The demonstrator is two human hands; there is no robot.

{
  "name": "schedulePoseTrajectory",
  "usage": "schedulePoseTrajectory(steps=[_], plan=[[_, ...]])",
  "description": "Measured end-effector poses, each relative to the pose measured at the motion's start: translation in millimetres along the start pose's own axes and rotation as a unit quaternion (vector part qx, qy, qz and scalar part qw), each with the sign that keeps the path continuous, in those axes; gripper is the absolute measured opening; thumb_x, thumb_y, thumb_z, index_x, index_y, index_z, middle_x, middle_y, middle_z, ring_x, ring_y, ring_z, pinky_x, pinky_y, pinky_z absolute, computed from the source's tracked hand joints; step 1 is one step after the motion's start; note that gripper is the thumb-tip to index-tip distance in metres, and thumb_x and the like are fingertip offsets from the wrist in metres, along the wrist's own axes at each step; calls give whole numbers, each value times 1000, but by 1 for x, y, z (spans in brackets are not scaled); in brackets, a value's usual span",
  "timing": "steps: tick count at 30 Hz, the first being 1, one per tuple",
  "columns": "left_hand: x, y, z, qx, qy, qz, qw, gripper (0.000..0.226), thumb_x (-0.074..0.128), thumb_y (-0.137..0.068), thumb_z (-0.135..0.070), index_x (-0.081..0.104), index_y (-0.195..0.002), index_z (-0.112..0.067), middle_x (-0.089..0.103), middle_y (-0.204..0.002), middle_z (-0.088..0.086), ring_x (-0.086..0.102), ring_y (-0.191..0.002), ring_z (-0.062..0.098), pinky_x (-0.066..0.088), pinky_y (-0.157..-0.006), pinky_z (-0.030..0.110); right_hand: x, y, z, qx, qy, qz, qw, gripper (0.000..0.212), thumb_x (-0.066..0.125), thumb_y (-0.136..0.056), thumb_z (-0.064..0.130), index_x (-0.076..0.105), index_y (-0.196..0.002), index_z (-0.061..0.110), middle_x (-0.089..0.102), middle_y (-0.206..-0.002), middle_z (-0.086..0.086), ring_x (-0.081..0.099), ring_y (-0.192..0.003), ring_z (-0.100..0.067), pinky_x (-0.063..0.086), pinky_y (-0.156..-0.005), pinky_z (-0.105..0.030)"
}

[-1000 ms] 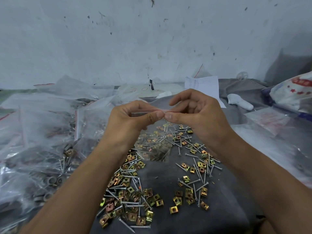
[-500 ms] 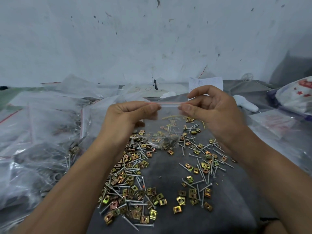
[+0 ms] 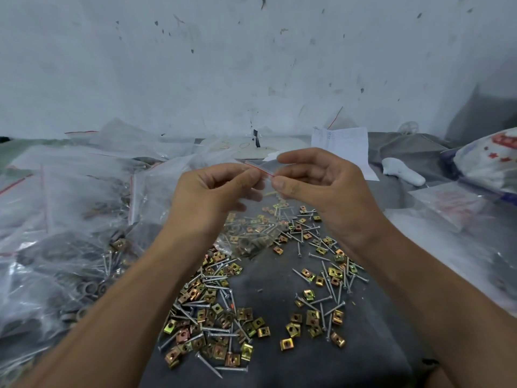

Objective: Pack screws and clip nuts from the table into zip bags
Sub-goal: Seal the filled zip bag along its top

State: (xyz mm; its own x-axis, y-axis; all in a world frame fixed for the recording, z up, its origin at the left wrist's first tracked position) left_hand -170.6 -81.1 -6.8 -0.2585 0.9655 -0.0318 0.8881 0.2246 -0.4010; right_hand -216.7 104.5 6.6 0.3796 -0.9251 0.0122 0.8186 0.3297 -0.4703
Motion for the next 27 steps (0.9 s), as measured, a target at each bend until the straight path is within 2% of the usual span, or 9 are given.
schedulePoseTrajectory(steps=[4, 6, 8, 11, 16, 19, 21, 24, 27], plan=[[1, 0, -3, 14, -7, -19, 1000, 10, 74, -97, -16, 82, -94, -13, 81, -87, 7, 76, -78, 20, 57, -68, 29, 5, 2, -3, -10, 50, -39, 998, 28, 88, -81, 13, 72, -103, 9, 78, -88, -5, 75, -83, -18, 64, -81, -35], [1, 2, -6, 29, -9, -27, 999, 10, 73, -97, -16, 82, -94, -14, 80, -85, 8, 76, -79, 22, 57, -71, 35, 4, 2, 0, -28, 92, -35, 995, 28, 88, -81, 18, 71, -102, 12, 78, -87, -2, 74, -81, -14, 63, -77, -29], [-7, 3, -6, 29, 13, -54, 998, 13, 72, -99, -16, 82, -92, -15, 79, -83, 7, 74, -79, 22, 56, -71, 33, 0, 1, 6, -52, 132, -15, 990, 25, 87, -83, 18, 71, -102, 15, 77, -87, 2, 73, -81, -12, 60, -74, -23], [-23, 1, -4, 3, 54, -91, 994, 13, 70, -100, -16, 80, -92, -14, 77, -81, 4, 73, -81, 18, 54, -70, 25, -10, -1, 11, -68, 144, 1, 987, 24, 87, -82, 13, 72, -101, 17, 78, -89, 2, 75, -85, -15, 59, -76, -21], [-22, -4, 1, 14, 61, -68, 996, 14, 69, -102, -16, 81, -95, -15, 80, -89, 5, 78, -96, 26, 59, -79, 31, -18, -4, 8, -65, 156, -5, 986, 23, 85, -85, 15, 72, -104, 18, 78, -91, 2, 75, -87, -18, 60, -78, -24], [-10, -5, 5, 7, 89, 1, 996, 16, 69, -100, -26, 79, -106, -15, 82, -104, 7, 77, -109, 25, 59, -92, 37, -23, -3, 1, -37, 49, -25, 998, 18, 77, -91, 6, 71, -107, 10, 74, -93, -6, 73, -88, -26, 63, -85, -40], [6, -1, 11, -30, 75, 82, 993, 33, 74, -92, -40, 77, -116, -17, 81, -115, 5, 75, -115, 21, 56, -99, 42, -24, -3, 1, -15, -77, -23, 997, 13, 68, -95, 3, 70, -106, 9, 67, -90, -8, 67, -87, -21, 62, -85, -44], [34, 14, 20, -86, 37, 190, 977, 31, 77, -92, -37, 77, -121, -27, 78, -126, -3, 72, -122, 16, 53, -109, 49, -26, -7, 3, 27, -266, -24, 963, 12, 60, -98, 6, 69, -98, 14, 62, -85, -4, 64, -81, -13, 59, -82, -36], [73, 35, 30, -138, 70, 286, 946, 31, 71, -101, -25, 71, -131, -28, 76, -127, -7, 72, -120, 16, 58, -103, 38, -26, -7, -7, 92, -352, -77, 928, 22, 61, -100, 6, 67, -80, 13, 63, -77, 1, 66, -79, -9, 60, -82, -27]])
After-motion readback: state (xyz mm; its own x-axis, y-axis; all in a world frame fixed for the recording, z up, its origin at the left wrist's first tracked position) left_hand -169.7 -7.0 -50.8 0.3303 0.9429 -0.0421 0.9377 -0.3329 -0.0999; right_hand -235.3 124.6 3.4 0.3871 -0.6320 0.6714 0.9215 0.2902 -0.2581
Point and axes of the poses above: each hand's wrist, its own y-axis away from the middle knuckle, its own x-axis out of the palm, z = x × y, the point moved 6 cm from there along -y, towards the middle knuckle
